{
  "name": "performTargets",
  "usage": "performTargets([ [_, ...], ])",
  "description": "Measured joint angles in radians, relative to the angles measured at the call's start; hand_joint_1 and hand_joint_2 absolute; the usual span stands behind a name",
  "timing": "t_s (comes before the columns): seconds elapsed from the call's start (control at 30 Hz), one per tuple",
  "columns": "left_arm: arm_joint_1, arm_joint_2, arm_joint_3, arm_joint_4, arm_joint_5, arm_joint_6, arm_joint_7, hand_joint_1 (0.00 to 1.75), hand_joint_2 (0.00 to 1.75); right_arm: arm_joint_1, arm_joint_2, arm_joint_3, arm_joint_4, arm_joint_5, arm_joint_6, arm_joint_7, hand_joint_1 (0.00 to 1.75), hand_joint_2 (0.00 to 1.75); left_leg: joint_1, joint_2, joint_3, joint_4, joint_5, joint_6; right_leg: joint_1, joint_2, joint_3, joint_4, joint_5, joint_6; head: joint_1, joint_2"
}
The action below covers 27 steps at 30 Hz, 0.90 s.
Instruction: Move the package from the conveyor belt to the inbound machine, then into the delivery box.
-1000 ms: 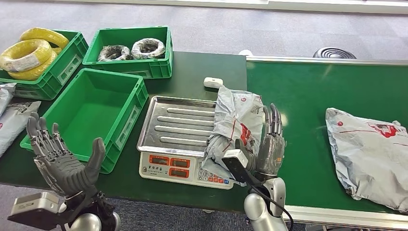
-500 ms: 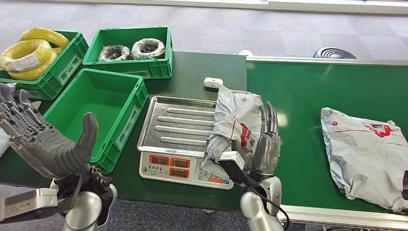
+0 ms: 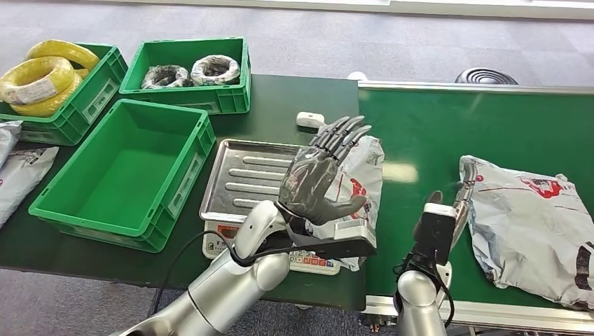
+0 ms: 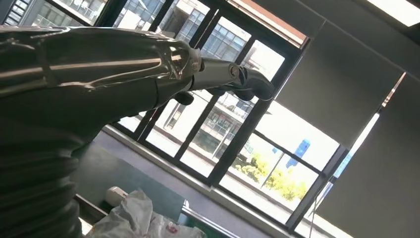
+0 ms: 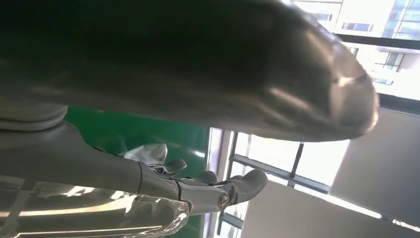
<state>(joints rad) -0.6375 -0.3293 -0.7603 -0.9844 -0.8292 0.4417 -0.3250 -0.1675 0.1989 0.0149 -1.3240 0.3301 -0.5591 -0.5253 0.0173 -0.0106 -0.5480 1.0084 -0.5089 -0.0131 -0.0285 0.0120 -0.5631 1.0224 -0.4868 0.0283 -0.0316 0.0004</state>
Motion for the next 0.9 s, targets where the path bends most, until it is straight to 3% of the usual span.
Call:
performTargets([
  [0.2, -0.035, -0.022, -0.053, 0.124, 0.032, -0.07, 0.03, 0.0, 1.75, 0.023, -0.006, -0.04, -0.058, 0.049, 0.012, 0.018, 0.0, 0.0, 0.0, 0.0, 0.0, -0.001, 0.0, 0.0, 0.0, 0.0, 0.0, 0.0, 0.0, 0.0, 0.0, 0.0],
  [0.4, -0.049, -0.029, -0.188, 0.255, 0.123, -0.146, 0.064, 0.0, 1.75, 0.031, -0.004, -0.058, -0.13, 0.137, 0.053, 0.071, 0.0, 0.0, 0.0, 0.0, 0.0, -0.001, 0.0, 0.0, 0.0, 0.0, 0.0, 0.0, 0.0, 0.0, 0.0, 0.0],
  [0.57, -0.049, -0.032, -0.285, 0.332, 0.137, -0.157, 0.075, 0.0, 1.75, 0.031, -0.001, -0.064, -0.144, 0.155, 0.056, 0.084, 0.0, 0.0, 0.0, 0.0, 0.0, -0.001, 0.0, 0.0, 0.0, 0.0, 0.0, 0.0, 0.0, 0.0, 0.0, 0.0],
  [0.9, -0.05, -0.032, -0.34, 0.387, 0.145, -0.157, 0.075, 0.0, 1.75, 0.032, 0.002, -0.07, -0.149, 0.157, 0.059, 0.085, 0.0, 0.0, 0.0, 0.0, 0.0, -0.001, 0.0, 0.0, 0.0, 0.0, 0.001, 0.0, 0.0, 0.0, 0.0, 0.0],
])
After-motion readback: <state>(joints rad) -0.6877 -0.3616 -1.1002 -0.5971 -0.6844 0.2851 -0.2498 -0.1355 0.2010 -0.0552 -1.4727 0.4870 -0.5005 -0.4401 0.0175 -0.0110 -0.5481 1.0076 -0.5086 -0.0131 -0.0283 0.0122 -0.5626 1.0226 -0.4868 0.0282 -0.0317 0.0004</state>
